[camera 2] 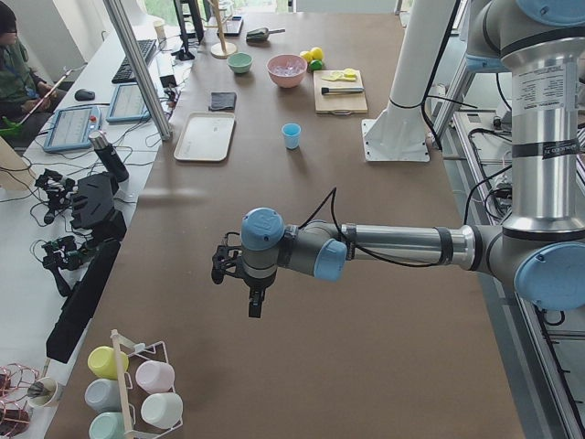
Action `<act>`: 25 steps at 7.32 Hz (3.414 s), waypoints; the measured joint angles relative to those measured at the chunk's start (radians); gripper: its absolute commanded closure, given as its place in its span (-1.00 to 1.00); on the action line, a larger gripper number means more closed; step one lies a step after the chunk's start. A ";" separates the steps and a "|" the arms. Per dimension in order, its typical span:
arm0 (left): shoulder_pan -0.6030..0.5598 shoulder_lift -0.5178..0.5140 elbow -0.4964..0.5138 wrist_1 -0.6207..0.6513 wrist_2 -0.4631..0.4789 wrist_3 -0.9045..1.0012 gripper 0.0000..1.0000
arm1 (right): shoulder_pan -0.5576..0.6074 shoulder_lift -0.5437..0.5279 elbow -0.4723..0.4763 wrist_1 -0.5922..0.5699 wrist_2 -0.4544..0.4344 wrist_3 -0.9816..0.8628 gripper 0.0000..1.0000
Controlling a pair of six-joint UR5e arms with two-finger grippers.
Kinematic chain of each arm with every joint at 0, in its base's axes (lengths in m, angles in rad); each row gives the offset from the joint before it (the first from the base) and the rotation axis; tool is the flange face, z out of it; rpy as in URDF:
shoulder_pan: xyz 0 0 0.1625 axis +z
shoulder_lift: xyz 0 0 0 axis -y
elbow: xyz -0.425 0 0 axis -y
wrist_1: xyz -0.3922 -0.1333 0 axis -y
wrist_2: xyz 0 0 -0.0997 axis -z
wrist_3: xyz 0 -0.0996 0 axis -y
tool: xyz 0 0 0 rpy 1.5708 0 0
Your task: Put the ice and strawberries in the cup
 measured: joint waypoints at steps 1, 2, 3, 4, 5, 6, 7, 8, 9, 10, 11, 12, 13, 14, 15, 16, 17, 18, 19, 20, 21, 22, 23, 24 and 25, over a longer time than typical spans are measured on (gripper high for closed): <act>0.000 -0.007 0.001 -0.001 -0.002 0.000 -0.96 | -0.003 0.000 -0.001 0.000 0.000 0.000 -1.00; -0.001 -0.013 -0.002 -0.008 -0.003 0.003 -0.96 | -0.004 0.000 -0.001 0.002 0.003 0.000 -1.00; 0.000 -0.016 -0.004 -0.029 -0.003 0.006 -0.96 | -0.004 0.000 -0.001 0.005 0.005 0.000 -1.00; 0.002 -0.017 -0.002 -0.059 -0.003 0.007 -0.96 | -0.004 0.001 -0.003 0.008 0.006 0.000 -1.00; 0.003 -0.017 0.001 -0.081 -0.002 0.006 -0.96 | -0.004 0.001 0.003 0.010 0.006 -0.001 -1.00; 0.009 -0.019 0.004 -0.092 -0.001 0.005 -0.96 | -0.005 0.004 0.013 0.011 0.003 -0.003 -1.00; 0.019 -0.020 0.005 -0.097 0.000 0.003 -0.96 | -0.011 0.012 0.021 0.012 -0.001 -0.004 -1.00; 0.025 -0.022 0.003 -0.099 0.000 0.000 -0.96 | -0.033 0.029 0.028 0.013 -0.003 0.008 -1.00; 0.027 -0.027 0.002 -0.105 -0.001 -0.012 -0.96 | -0.074 0.063 0.037 0.014 -0.009 0.052 -1.00; 0.028 -0.032 0.003 -0.125 -0.001 -0.037 -0.96 | -0.126 0.105 0.046 0.014 -0.014 0.111 -1.00; 0.029 -0.031 0.003 -0.155 -0.002 -0.063 -0.96 | -0.182 0.139 0.063 0.014 -0.015 0.160 -1.00; 0.031 -0.030 0.004 -0.175 -0.003 -0.081 -0.96 | -0.240 0.163 0.082 0.024 -0.019 0.215 -1.00; 0.033 -0.030 0.006 -0.184 -0.002 -0.091 -0.96 | -0.299 0.181 0.095 0.068 -0.035 0.306 -1.00; 0.036 -0.030 0.007 -0.187 -0.001 -0.096 -0.96 | -0.363 0.192 0.102 0.137 -0.062 0.413 -1.00; 0.037 -0.029 0.009 -0.187 0.000 -0.098 -0.96 | -0.427 0.197 0.104 0.189 -0.090 0.482 -1.00; 0.037 -0.029 0.009 -0.188 0.000 -0.099 -0.96 | -0.479 0.201 0.107 0.221 -0.110 0.514 -1.00; 0.038 -0.029 0.011 -0.188 0.000 -0.099 -0.96 | -0.517 0.205 0.108 0.247 -0.121 0.530 -1.00; 0.038 -0.031 0.013 -0.188 -0.001 -0.098 -0.96 | -0.548 0.209 0.109 0.265 -0.133 0.562 -1.00; 0.038 -0.034 0.016 -0.187 -0.001 -0.098 -0.96 | -0.588 0.211 0.108 0.292 -0.163 0.631 -0.99; 0.038 -0.038 0.019 -0.187 -0.002 -0.098 -0.96 | -0.631 0.211 0.104 0.319 -0.204 0.688 -0.95; 0.038 -0.040 0.023 -0.187 -0.002 -0.097 -0.96 | -0.668 0.212 0.095 0.332 -0.237 0.713 -0.79; 0.038 -0.041 0.027 -0.187 -0.002 -0.097 -0.96 | -0.689 0.212 0.082 0.337 -0.257 0.722 -0.78; 0.038 -0.042 0.032 -0.188 -0.002 -0.096 -0.96 | -0.698 0.212 0.072 0.338 -0.267 0.723 -0.74; 0.038 -0.042 0.034 -0.188 -0.003 -0.095 -0.96 | -0.705 0.213 0.065 0.338 -0.274 0.721 -0.63; 0.038 -0.042 0.036 -0.188 -0.003 -0.094 -0.96 | -0.715 0.213 0.062 0.335 -0.286 0.721 -0.66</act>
